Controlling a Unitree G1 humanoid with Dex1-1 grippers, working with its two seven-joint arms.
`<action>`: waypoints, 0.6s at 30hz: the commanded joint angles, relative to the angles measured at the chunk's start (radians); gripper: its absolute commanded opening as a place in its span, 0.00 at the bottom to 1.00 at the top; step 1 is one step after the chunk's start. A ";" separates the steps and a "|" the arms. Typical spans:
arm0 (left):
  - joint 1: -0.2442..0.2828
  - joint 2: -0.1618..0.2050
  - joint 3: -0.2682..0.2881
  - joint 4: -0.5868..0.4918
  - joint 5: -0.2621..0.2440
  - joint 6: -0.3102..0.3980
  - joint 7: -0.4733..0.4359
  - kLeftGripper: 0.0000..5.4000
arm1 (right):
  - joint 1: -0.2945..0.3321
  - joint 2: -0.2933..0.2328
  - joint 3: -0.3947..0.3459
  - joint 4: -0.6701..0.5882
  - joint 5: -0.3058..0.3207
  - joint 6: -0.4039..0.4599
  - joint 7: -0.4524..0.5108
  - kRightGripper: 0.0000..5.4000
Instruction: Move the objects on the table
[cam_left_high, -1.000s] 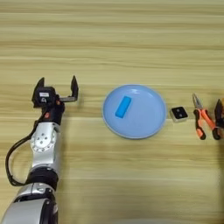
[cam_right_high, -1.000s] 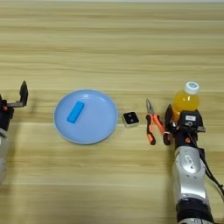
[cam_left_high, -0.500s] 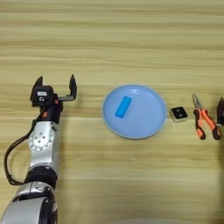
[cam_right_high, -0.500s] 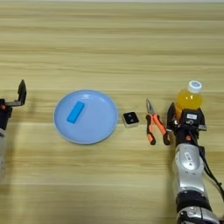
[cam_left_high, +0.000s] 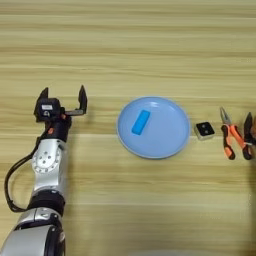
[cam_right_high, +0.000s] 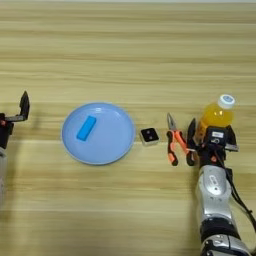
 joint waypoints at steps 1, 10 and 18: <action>-0.020 0.002 0.001 0.014 -0.003 0.007 -0.005 1.00 | 0.013 0.001 0.005 -0.026 0.000 0.013 -0.009 0.93; -0.022 0.000 -0.003 0.016 0.001 0.004 -0.003 1.00 | 0.078 0.005 0.000 -0.108 0.004 0.026 -0.018 0.99; -0.042 0.006 0.000 0.087 0.012 0.000 0.006 1.00 | 0.149 0.022 0.018 -0.240 -0.007 0.083 -0.024 0.99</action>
